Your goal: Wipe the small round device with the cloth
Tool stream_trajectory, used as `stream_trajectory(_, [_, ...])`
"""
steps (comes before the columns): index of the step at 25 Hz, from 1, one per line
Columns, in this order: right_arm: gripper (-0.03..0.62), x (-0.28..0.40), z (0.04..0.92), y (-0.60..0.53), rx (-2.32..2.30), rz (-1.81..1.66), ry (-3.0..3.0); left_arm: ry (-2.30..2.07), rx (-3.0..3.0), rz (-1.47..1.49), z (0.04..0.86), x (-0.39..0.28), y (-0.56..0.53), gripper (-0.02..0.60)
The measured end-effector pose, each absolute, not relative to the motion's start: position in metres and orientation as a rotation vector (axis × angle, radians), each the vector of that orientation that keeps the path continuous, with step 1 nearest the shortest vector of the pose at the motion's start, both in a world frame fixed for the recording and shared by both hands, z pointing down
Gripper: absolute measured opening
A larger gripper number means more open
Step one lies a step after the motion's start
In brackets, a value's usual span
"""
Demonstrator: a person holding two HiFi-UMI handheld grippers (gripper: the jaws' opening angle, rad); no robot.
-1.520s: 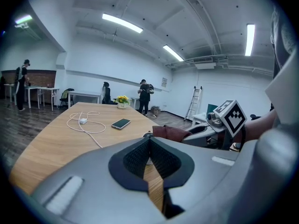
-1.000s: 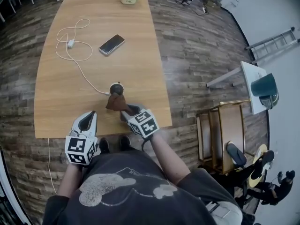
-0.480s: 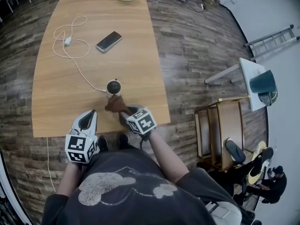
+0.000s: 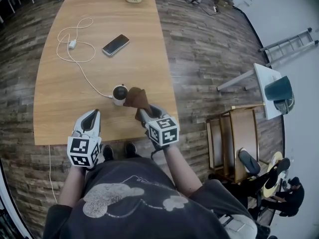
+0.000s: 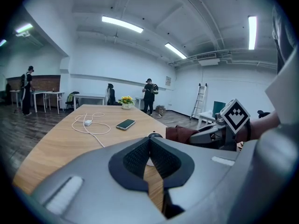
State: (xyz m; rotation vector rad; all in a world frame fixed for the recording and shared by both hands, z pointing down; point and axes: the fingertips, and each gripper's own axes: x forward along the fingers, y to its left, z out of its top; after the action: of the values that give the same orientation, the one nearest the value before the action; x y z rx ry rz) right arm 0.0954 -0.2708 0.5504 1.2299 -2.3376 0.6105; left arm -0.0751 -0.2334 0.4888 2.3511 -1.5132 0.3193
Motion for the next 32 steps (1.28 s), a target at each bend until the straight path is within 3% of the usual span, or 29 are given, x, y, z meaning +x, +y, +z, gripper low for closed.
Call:
stream_trajectory(21, [0.081,0.064,0.628,-0.296,1.018,0.683,-2.175,-1.590,2.263,0.342,0.497,-0.093,-0.236,0.019])
stream_trajectory(32, [0.081,0.097,0.568,-0.340,1.102,0.446,-2.287,-1.624,2.249,0.331,0.494,-0.098,-0.246,0.020])
